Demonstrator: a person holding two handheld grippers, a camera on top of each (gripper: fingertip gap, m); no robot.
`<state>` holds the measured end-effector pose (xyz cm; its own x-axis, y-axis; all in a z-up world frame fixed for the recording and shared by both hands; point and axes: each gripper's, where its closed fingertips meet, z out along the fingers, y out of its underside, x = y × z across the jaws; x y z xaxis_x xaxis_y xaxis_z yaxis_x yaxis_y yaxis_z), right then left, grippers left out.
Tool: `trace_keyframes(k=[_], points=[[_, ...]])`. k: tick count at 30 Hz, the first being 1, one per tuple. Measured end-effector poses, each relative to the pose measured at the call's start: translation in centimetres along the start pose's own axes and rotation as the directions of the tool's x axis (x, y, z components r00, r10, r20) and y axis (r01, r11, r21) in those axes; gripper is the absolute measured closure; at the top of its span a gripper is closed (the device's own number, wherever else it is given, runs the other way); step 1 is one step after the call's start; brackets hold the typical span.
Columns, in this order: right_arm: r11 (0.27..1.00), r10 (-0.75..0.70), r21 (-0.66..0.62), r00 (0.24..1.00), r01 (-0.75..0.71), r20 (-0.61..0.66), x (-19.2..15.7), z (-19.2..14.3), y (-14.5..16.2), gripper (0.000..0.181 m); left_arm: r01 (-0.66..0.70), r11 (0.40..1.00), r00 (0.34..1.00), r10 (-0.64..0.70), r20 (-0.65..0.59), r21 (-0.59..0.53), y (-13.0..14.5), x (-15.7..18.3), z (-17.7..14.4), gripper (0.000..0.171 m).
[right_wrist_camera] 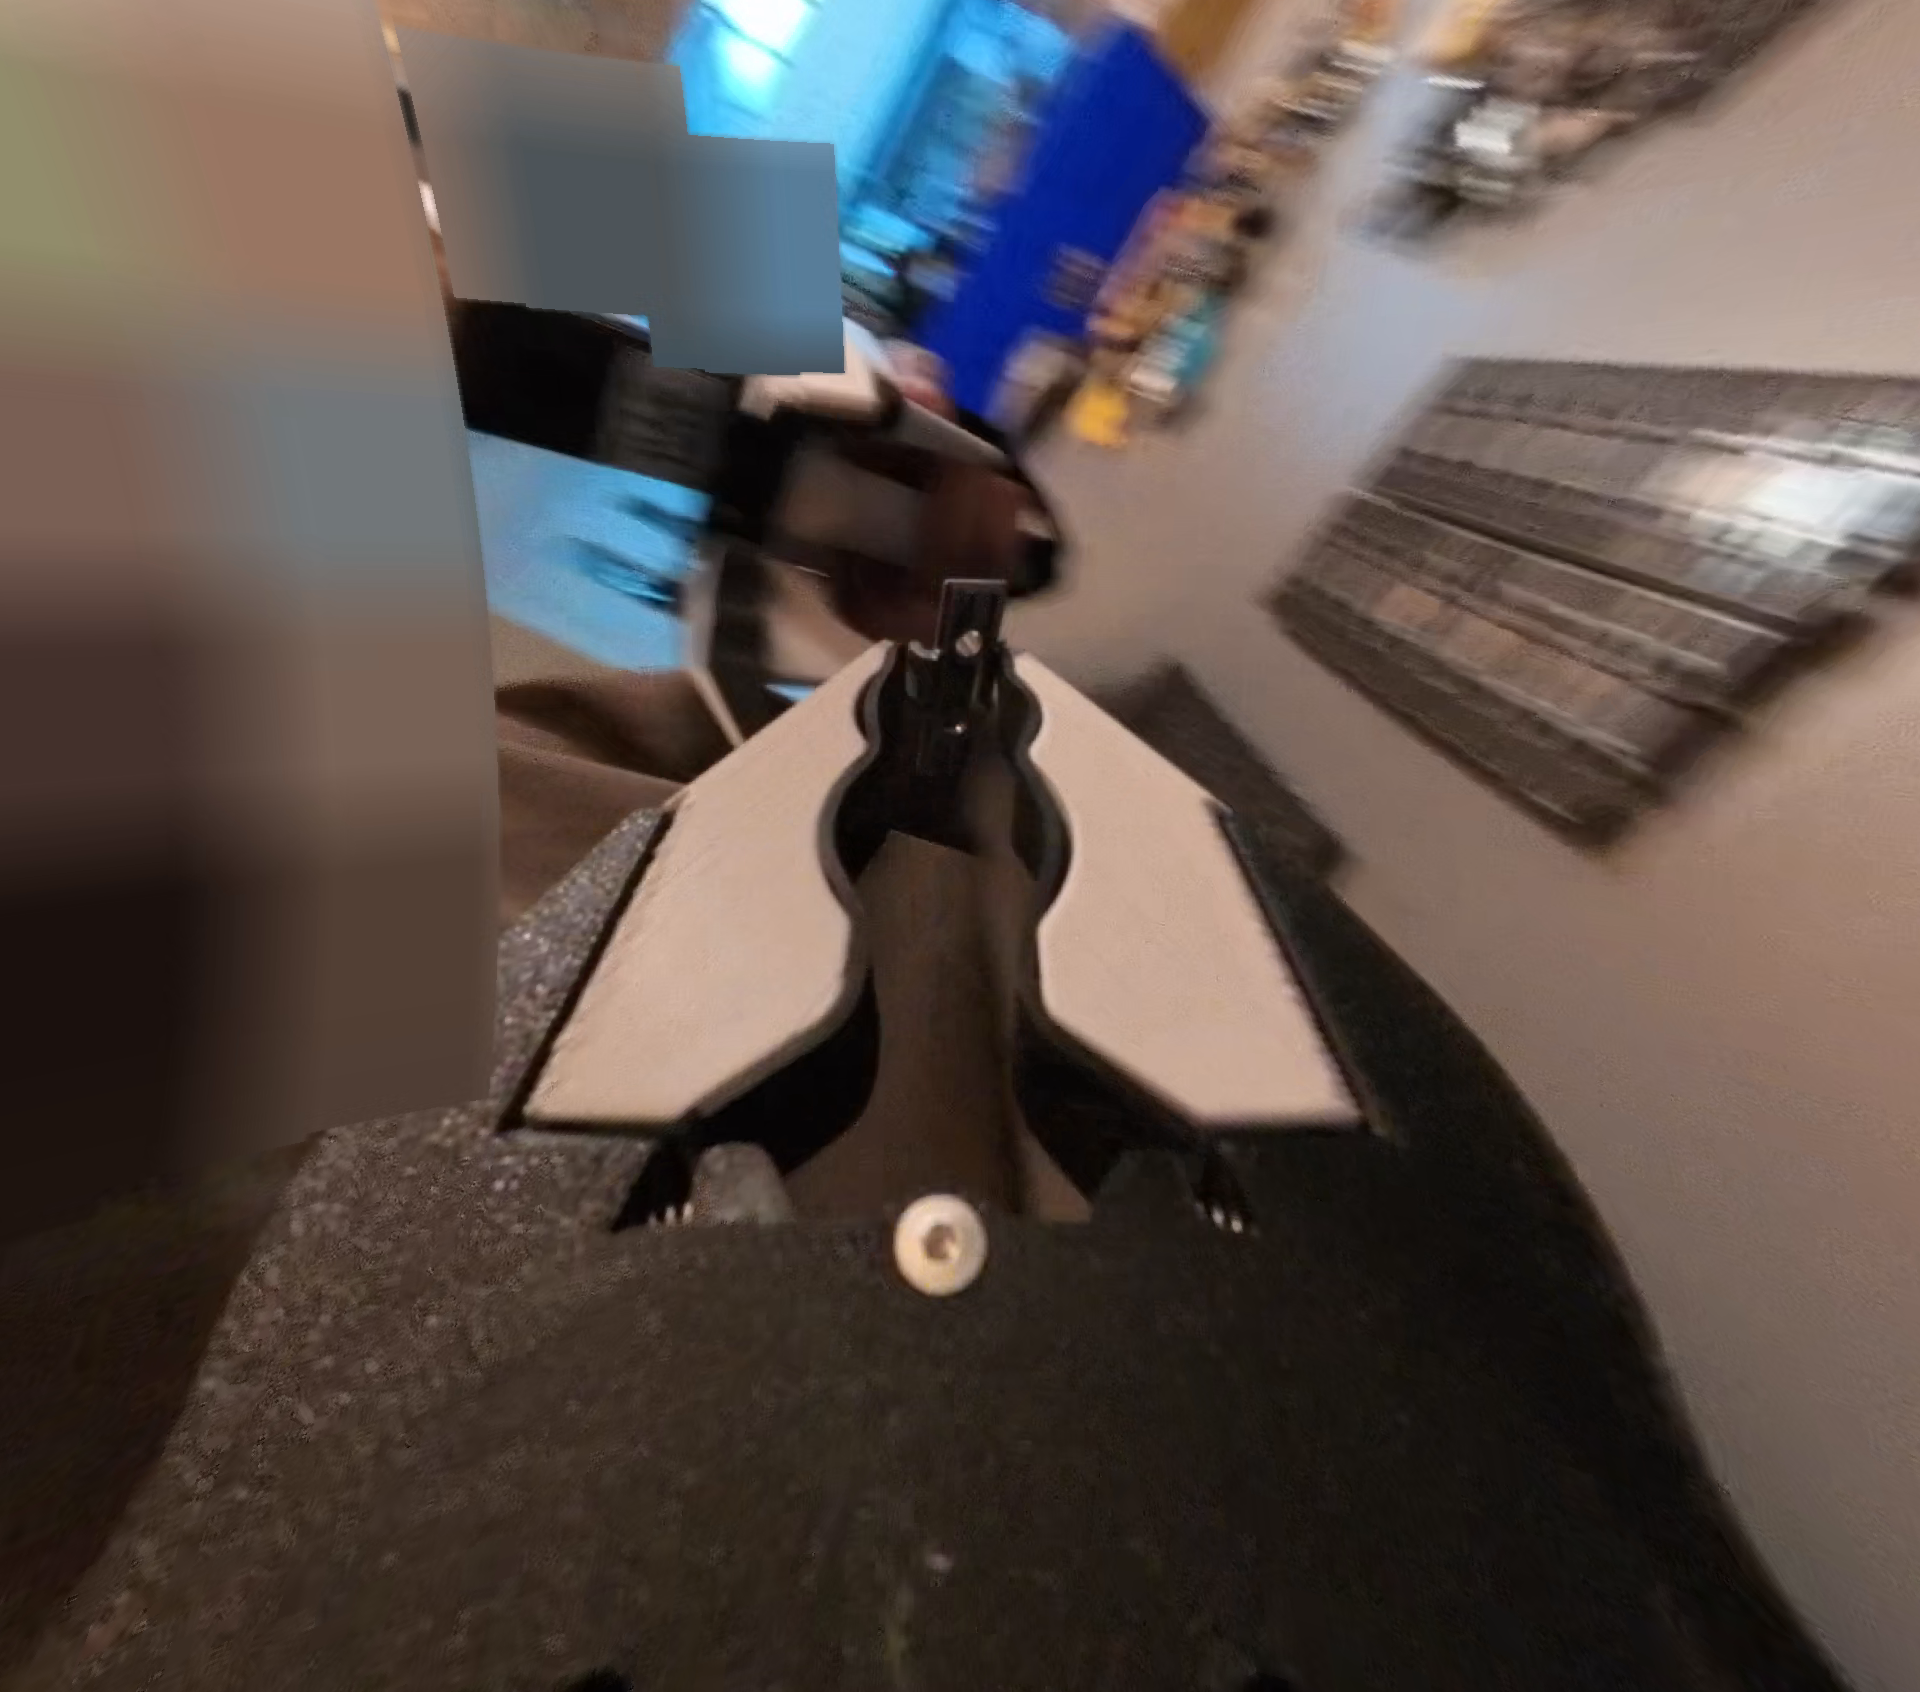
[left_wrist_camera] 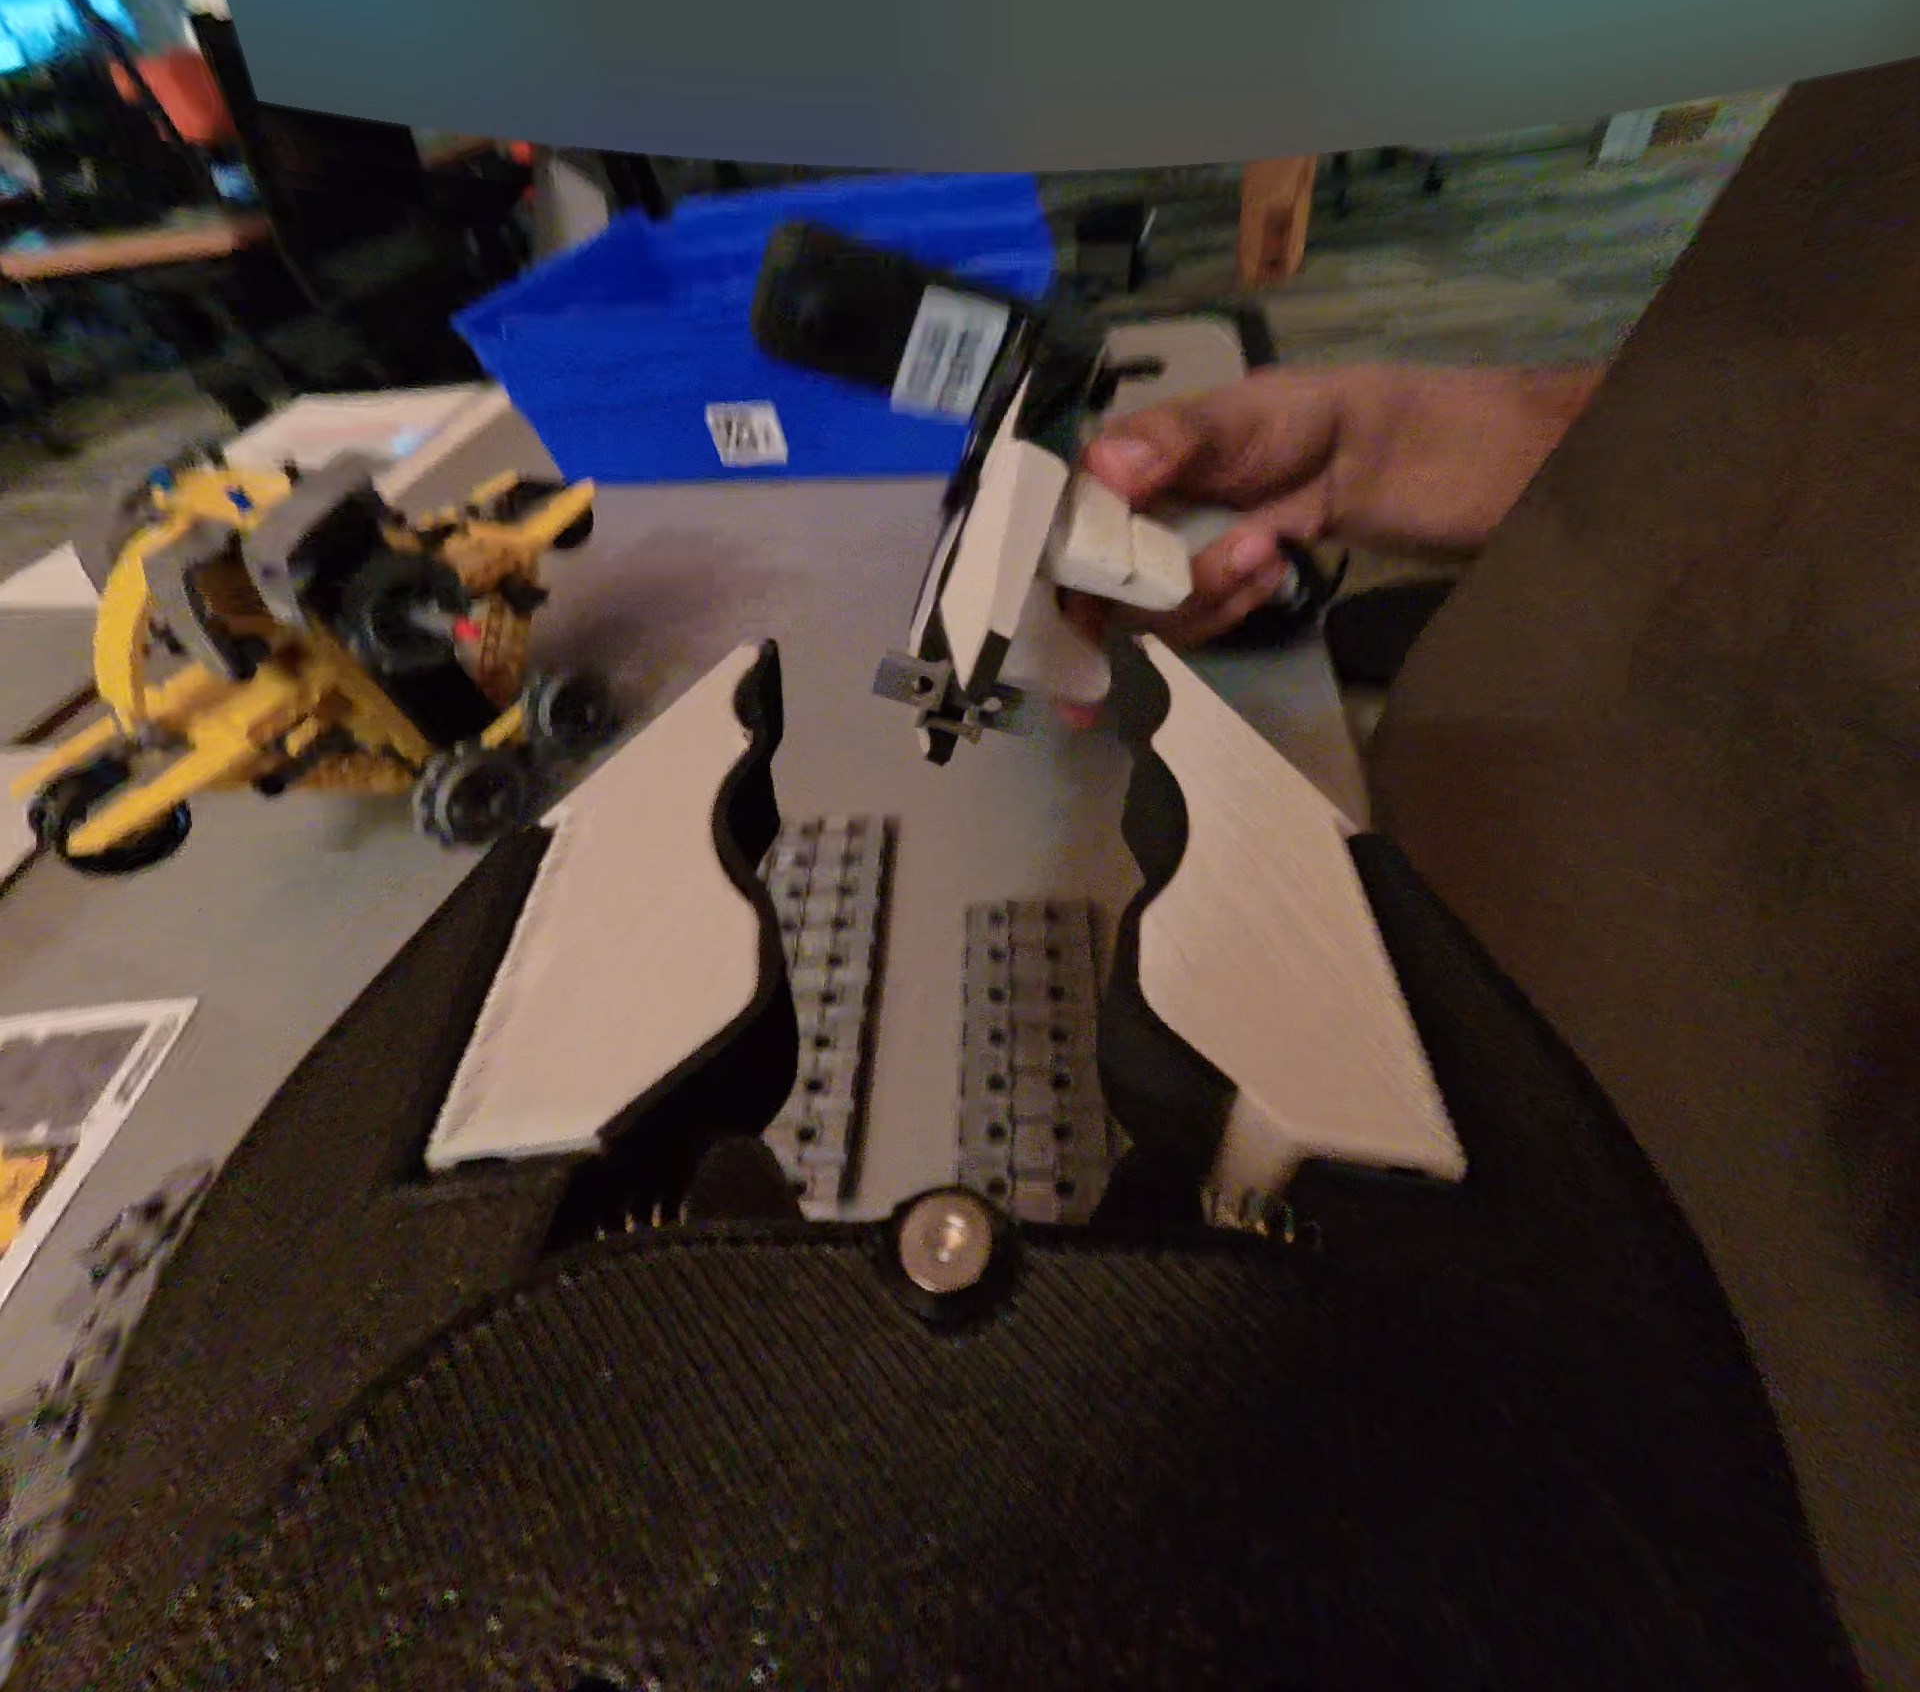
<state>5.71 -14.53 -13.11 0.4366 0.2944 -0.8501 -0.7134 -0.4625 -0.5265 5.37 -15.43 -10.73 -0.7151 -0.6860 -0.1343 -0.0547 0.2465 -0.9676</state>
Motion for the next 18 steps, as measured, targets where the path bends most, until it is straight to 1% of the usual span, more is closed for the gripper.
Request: trace_keyframes(k=[1, 2, 3, 4, 5, 8, 10, 12, 15, 18], points=[[0.998, -0.050, -0.058, 0.986, 0.041, -0.160, 1.9, -0.6, 0.8, 0.164, -0.002, 0.998, 1.000, 0.003, 0.012, -0.067, 1.3, -0.2, 0.1, 0.108], [0.991, -0.100, -0.119, 0.948, 0.067, -0.303, 3.7, -1.5, 1.5, 0.165, -0.007, 0.990, 1.000, 0.009, 0.014, -0.138, 2.6, -0.2, 0.3, 0.108], [0.982, -0.141, -0.172, 0.901, 0.075, -0.411, 5.1, -2.2, 2.2, 0.164, -0.004, 0.979, 1.000, 0.005, 0.008, -0.205, 3.9, -0.1, 0.5, 0.109], [0.974, -0.167, -0.216, 0.864, 0.069, -0.476, 5.9, -2.8, 2.8, 0.164, 0.006, 0.966, 1.000, -0.006, 0.003, -0.257, 4.9, 0.1, 0.6, 0.112], [0.967, -0.177, -0.247, 0.843, 0.054, -0.508, 6.2, -2.9, 3.4, 0.164, 0.013, 0.956, 1.000, -0.015, -0.004, -0.292, 5.6, 0.3, 0.8, 0.112], [0.953, -0.189, -0.302, 0.817, 0.019, -0.545, 6.5, -2.4, 4.7, 0.164, 0.016, 0.938, 1.000, -0.024, -0.019, -0.348, 6.9, 0.7, 1.3, 0.113], [0.941, -0.230, -0.336, 0.774, 0.024, -0.589, 7.3, -2.3, 5.0, 0.165, 0.006, 0.923, 1.000, -0.012, -0.014, -0.385, 7.8, 0.7, 1.4, 0.113], [0.946, -0.223, -0.322, 0.770, 0.024, -0.598, 7.3, -2.0, 4.8, 0.164, -0.008, 0.908, 1.000, 0.007, -0.003, -0.419, 8.6, 0.6, 1.3, 0.112], [0.954, -0.198, -0.298, 0.783, 0.017, -0.589, 7.2, -1.5, 4.6, 0.164, -0.016, 0.903, 1.000, 0.013, -0.009, -0.430, 9.2, 0.9, 1.4, 0.112], [0.955, -0.199, -0.297, 0.787, 0.021, -0.584, 6.9, -1.4, 4.5, 0.156, -0.017, 0.897, 1.000, 0.014, -0.009, -0.441, 9.6, 0.8, 1.3, 0.112]])
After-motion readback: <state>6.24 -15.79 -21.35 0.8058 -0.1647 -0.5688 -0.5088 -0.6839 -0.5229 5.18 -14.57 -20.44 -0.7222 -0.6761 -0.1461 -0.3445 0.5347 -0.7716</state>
